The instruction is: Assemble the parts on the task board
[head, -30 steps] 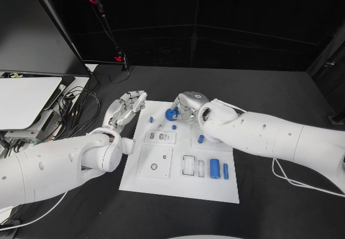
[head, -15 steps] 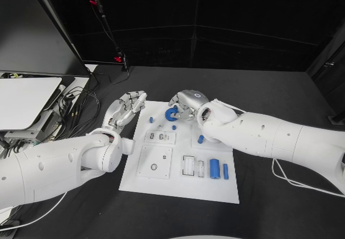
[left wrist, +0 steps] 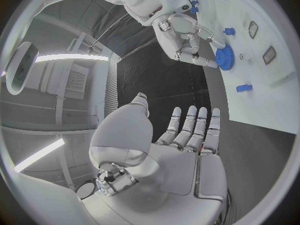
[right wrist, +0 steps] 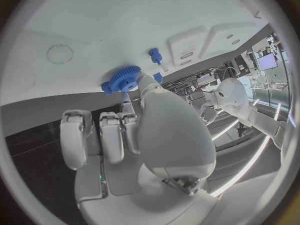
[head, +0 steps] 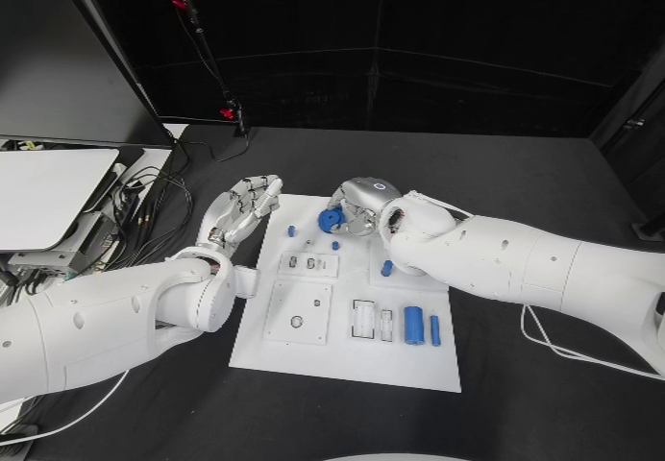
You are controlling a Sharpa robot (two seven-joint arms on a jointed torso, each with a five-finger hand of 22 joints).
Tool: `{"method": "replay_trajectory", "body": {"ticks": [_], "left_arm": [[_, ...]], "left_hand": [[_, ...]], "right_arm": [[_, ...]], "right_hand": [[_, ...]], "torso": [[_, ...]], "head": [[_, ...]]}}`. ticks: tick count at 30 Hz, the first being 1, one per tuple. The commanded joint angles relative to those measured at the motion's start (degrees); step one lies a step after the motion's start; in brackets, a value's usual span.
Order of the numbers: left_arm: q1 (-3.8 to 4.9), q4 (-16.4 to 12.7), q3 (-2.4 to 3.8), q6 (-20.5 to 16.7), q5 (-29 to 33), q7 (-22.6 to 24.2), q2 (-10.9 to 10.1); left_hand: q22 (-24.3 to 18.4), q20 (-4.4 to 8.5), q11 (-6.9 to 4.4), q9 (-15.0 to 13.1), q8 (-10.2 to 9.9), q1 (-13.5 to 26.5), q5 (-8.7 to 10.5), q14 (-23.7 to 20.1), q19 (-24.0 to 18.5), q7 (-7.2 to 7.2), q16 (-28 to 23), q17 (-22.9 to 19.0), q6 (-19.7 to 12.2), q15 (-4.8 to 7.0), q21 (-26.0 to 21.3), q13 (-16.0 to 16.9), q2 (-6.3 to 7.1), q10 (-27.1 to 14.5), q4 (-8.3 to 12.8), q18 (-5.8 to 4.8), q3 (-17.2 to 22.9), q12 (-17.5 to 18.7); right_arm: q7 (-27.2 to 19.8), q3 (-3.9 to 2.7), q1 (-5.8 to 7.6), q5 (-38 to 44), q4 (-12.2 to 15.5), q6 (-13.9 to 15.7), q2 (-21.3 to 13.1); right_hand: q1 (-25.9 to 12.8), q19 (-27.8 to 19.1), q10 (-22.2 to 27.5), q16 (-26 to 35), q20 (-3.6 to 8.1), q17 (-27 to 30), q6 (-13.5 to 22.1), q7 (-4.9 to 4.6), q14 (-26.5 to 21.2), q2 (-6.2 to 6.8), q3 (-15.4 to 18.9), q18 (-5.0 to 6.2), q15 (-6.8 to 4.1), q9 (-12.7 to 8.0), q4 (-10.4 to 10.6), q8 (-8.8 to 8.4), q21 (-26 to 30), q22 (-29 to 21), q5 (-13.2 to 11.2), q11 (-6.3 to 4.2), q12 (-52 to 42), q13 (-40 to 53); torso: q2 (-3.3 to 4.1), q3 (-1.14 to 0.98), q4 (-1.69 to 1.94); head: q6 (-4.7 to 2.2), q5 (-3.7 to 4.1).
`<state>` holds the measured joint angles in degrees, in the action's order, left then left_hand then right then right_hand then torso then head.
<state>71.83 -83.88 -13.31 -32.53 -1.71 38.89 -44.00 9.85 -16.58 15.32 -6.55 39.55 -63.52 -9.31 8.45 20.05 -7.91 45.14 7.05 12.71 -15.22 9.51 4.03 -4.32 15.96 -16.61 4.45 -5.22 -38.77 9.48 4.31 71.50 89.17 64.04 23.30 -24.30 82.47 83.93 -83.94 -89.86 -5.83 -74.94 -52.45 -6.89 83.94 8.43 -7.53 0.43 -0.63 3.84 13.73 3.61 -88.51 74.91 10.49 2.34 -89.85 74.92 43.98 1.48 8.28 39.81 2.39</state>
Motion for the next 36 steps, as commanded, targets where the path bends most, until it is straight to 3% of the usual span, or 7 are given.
{"method": "replay_trajectory", "body": {"ticks": [1,9,15,18,31,36], "left_arm": [[0.09,-0.07,0.05,0.49,-0.36,14.44,-0.01],[0.09,-0.09,0.05,0.51,-0.36,14.42,-0.03],[0.09,-0.09,0.05,0.55,-0.36,14.4,-0.03],[0.09,-0.07,0.05,0.56,-0.36,14.37,-0.02],[0.09,-0.04,0.04,0.53,-0.36,14.31,-0.01],[0.09,-0.05,0.04,0.55,-0.36,14.28,0.0]], "left_hand": [[0.07,-0.06,0.03,0.08,0.23,-0.58,-0.29,-0.15,-0.37,-9.21,0.33,-0.05,0.27,-0.07,0.32,-0.06,-0.13,0.29,-0.05,0.48,-0.24,-0.29],[0.09,-0.05,0.02,0.15,0.29,-0.71,-0.37,-0.17,-0.4,-9.21,0.41,-0.15,0.3,-0.07,0.36,-0.06,-0.19,0.4,-0.06,0.48,-0.36,-0.42],[0.09,-0.05,0.02,0.15,0.29,-0.71,-0.37,-0.17,-0.4,-9.21,0.41,-0.15,0.3,-0.07,0.36,-0.06,-0.19,0.4,-0.06,0.48,-0.36,-0.42],[0.09,-0.05,0.02,0.15,0.29,-0.71,-0.37,-0.17,-0.4,-9.21,0.41,-0.15,0.3,-0.07,0.36,-0.06,-0.19,0.4,-0.06,0.48,-0.36,-0.42],[0.09,-0.05,0.02,0.2,0.33,-0.84,-0.45,-0.18,-0.45,-9.2,0.47,-0.23,0.33,-0.07,0.38,-0.07,-0.24,0.46,-0.05,0.47,-0.43,-0.5],[0.11,-0.05,0.01,0.25,0.37,-0.98,-0.53,-0.19,-0.44,-9.21,0.51,-0.29,0.35,-0.07,0.42,-0.08,-0.29,0.49,-0.03,0.47,-0.48,-0.55]], "right_arm": [[1.44,-0.03,0.13,0.38,-0.14,-2.86,0.26],[1.81,-0.03,0.13,0.38,-0.71,-3.03,0.77],[2.02,-0.03,0.13,0.37,-0.89,-1.96,0.94],[1.98,-0.03,0.13,0.37,-0.91,-1.42,0.96],[2.18,-0.03,0.13,0.12,-0.93,-1.24,1.04],[2.8,-0.03,0.13,0.21,-0.89,-0.97,1.1]], "right_hand": [[-0.62,4.07,-6.06,-0.14,0.14,-15.06,0.24,-0.39,6.06,-0.12,0.13,0.29,0.07,0.08,0.37,0.23,0.36,13.49,-0.25,0.4,-0.15,15.08],[-0.74,4.06,-6.06,-0.14,-0.13,-15.06,-0.23,-0.49,6.06,-1.16,-0.22,0.29,0.35,0.19,0.86,0.47,0.38,13.48,-0.07,0.6,-0.15,15.08],[-0.33,4.14,-6.06,-0.14,-0.4,-15.06,-3.15,-0.32,6.06,-4.39,-1.74,0.28,0.56,0.53,0.63,1.47,0.34,13.56,1.17,0.81,-0.15,15.08],[-0.24,4.28,-6.06,-0.14,-0.48,-15.06,-4.85,-0.23,6.06,-5.34,-2.27,0.23,0.64,0.74,0.43,2.08,0.22,13.67,1.83,0.87,-0.15,15.08],[-0.9,4.33,-6.06,-0.14,-0.67,-15.06,-6.28,-0.62,6.06,-5.14,-2.05,0.22,0.87,0.8,0.32,2.32,0.19,13.71,1.94,1.22,-0.15,15.08],[-2.4,4.3,-6.06,-0.14,-1.01,-15.06,-6.4,-1.09,6.06,-3.82,-0.88,0.22,1.28,0.62,0.71,1.89,0.22,13.7,-0.05,1.68,-0.15,15.08]], "torso": [[0.01,0.0,-0.02],[0.02,-0.01,0.01],[0.0,0.0,0.03],[0.01,0.01,-0.02],[-0.01,0.01,-0.01],[0.0,0.02,-0.03]], "head": [[0.06,-0.02],[0.05,0.03],[0.05,0.0],[0.05,-0.06],[0.0,-0.05],[0.0,-0.02]]}}
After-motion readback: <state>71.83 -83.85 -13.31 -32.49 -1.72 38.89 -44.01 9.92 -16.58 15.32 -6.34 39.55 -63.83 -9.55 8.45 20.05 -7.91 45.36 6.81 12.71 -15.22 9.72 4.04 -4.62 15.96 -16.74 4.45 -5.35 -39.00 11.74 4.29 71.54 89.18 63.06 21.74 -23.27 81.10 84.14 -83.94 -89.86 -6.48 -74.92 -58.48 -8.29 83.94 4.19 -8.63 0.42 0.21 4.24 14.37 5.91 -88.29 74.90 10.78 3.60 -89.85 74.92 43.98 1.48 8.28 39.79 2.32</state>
